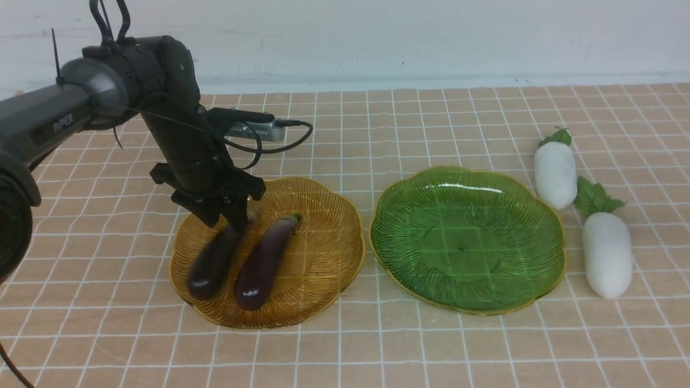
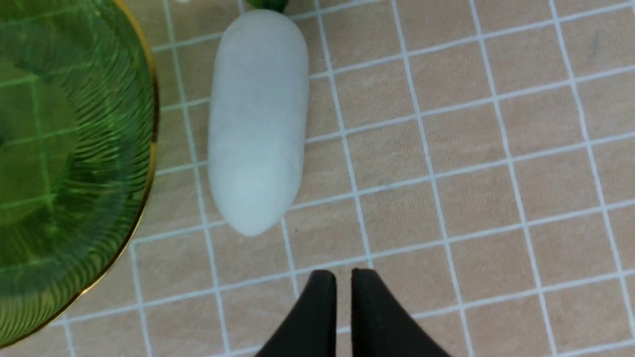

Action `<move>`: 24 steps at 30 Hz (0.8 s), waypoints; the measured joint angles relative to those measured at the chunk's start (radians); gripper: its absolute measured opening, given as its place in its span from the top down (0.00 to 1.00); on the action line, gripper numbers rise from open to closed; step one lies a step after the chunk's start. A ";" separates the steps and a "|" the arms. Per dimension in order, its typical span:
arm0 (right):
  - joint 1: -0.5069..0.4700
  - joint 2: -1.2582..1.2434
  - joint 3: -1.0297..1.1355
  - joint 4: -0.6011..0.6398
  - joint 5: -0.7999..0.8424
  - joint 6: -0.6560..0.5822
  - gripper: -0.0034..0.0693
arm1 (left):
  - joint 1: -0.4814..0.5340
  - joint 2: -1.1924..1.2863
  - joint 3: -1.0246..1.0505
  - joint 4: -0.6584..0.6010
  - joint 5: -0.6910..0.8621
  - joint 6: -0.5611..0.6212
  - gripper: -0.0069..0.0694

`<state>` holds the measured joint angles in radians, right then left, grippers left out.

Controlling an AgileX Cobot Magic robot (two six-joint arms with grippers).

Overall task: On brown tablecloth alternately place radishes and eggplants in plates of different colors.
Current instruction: 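Pick up the eggplant and place it in the yellow plate, then place the white radish on the plate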

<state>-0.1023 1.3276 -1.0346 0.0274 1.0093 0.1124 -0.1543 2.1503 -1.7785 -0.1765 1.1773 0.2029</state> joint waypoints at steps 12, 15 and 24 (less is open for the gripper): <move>0.000 0.480 -0.259 0.105 -0.082 0.001 0.08 | -0.001 -0.022 -0.043 -0.003 0.037 -0.045 0.50; 0.000 0.568 -0.304 0.132 -0.084 -0.013 0.02 | 0.010 -0.103 -0.057 -0.005 0.043 -0.045 0.83; 0.000 0.719 -0.378 0.161 -0.062 -0.041 0.14 | 0.016 -0.353 0.015 0.012 0.053 -0.045 0.91</move>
<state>-0.1023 2.0465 -1.4121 0.1880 0.9471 0.0716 -0.1384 1.7973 -1.7631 -0.1643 1.2299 0.1578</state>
